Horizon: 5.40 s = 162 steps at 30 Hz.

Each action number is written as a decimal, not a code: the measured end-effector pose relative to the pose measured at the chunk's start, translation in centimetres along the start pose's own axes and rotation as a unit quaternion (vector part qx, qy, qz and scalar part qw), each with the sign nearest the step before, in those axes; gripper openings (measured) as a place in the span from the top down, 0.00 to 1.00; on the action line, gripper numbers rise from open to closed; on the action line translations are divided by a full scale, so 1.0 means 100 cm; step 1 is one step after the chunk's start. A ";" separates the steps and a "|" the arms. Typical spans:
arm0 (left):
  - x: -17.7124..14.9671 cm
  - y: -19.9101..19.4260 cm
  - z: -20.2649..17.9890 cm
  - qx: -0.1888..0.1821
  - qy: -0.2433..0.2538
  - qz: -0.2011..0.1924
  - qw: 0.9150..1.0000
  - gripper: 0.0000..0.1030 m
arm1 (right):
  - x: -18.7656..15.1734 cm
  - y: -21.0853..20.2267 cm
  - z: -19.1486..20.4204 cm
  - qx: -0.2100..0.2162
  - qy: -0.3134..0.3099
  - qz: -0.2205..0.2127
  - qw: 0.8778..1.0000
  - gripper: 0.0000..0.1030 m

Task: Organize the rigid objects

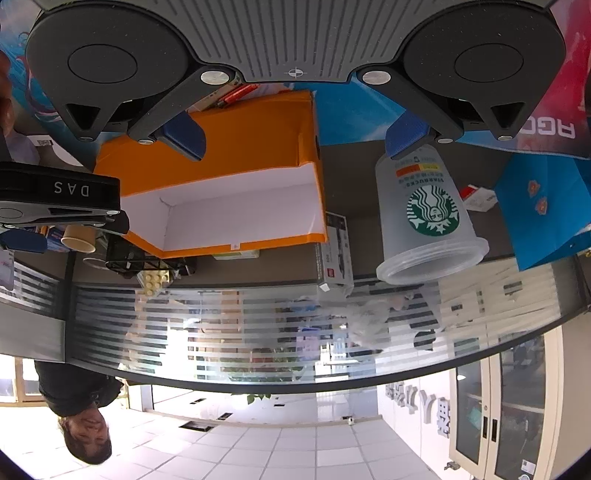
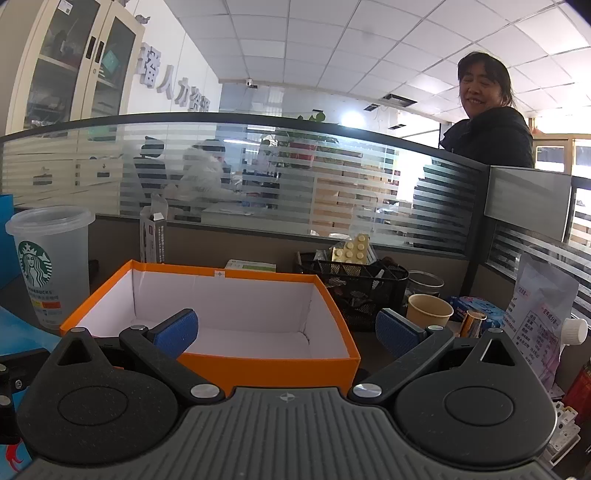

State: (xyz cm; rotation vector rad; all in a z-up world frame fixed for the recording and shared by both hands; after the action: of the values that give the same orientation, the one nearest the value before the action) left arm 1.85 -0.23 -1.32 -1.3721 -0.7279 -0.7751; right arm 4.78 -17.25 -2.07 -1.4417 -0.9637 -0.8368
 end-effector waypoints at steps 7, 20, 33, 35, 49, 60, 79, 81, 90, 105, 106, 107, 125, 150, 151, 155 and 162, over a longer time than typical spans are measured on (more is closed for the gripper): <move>-0.001 0.000 0.001 -0.006 -0.001 0.000 1.000 0.00 | 0.000 0.003 0.001 0.006 -0.004 0.006 1.000 0.00; -0.003 0.004 -0.004 0.001 0.001 0.007 1.000 0.00 | -0.001 0.006 0.003 -0.001 -0.011 0.009 1.000 0.00; -0.004 0.008 0.001 0.019 -0.010 0.021 1.000 0.00 | 0.000 0.007 0.005 -0.002 -0.011 0.011 1.000 0.00; -0.004 0.008 0.003 0.020 -0.012 0.021 1.000 0.00 | -0.001 0.007 0.007 -0.001 -0.013 0.012 1.000 0.00; -0.005 0.011 0.004 0.027 -0.010 0.027 0.999 0.00 | -0.001 0.007 0.013 0.003 -0.022 0.014 1.000 0.00; -0.007 0.012 0.003 0.026 -0.010 0.036 0.999 0.00 | -0.002 0.011 0.016 0.000 -0.028 0.020 0.999 0.00; -0.021 -0.011 -0.007 -0.019 0.021 0.003 1.000 0.00 | -0.006 -0.024 -0.027 0.055 0.006 -0.058 0.997 0.00; -0.027 -0.015 -0.014 -0.043 0.031 -0.003 0.999 0.00 | -0.018 -0.024 -0.042 0.076 0.019 -0.038 0.996 0.00; -0.049 0.004 -0.056 -0.051 0.111 -0.015 0.992 0.00 | -0.085 -0.031 -0.060 0.113 0.013 0.040 0.993 0.00; -0.059 0.041 -0.082 -0.121 0.137 -0.001 0.983 0.00 | -0.128 -0.026 -0.038 0.106 -0.088 0.079 0.987 0.03; -0.060 0.043 -0.083 -0.125 0.138 0.000 0.982 0.00 | -0.129 -0.026 -0.039 0.104 -0.084 0.080 0.988 0.04; -0.061 0.048 -0.085 -0.129 0.140 0.004 0.982 0.00 | -0.131 -0.026 -0.040 0.108 -0.080 0.081 0.988 0.08; -0.068 0.072 -0.090 -0.199 0.135 0.044 0.970 0.44 | -0.137 -0.018 -0.016 0.124 -0.145 0.080 0.978 0.08; -0.035 0.047 -0.015 -0.188 0.052 0.004 0.981 0.44 | -0.112 0.017 0.015 0.118 -0.091 0.150 0.977 0.46; -0.036 0.047 -0.015 -0.189 0.053 0.004 0.981 0.44 | -0.113 0.019 0.014 0.117 -0.086 0.155 0.977 0.46; -0.039 0.048 -0.010 -0.188 0.051 0.005 0.981 0.44 | -0.114 0.024 0.012 0.111 -0.072 0.166 0.977 0.47; -0.037 0.045 -0.005 -0.183 0.050 0.003 0.982 0.44 | -0.112 0.020 0.018 0.123 -0.074 0.166 0.976 0.51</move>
State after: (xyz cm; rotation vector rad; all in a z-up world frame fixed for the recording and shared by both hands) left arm 3.51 -0.36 -6.97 -1.6491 -0.5174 -1.0009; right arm 1.98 -16.60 -13.23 -1.4104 -0.8717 -0.3548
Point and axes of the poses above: each gripper's, at about its wrist camera, not at the fingertips, and y roughly the way its jaws point, z to its left, x to its top, the point moved 2 cm from there along y, roughly the way its jaws point, and after that the axes turned 9 degrees about z, right-handed, at the moved point
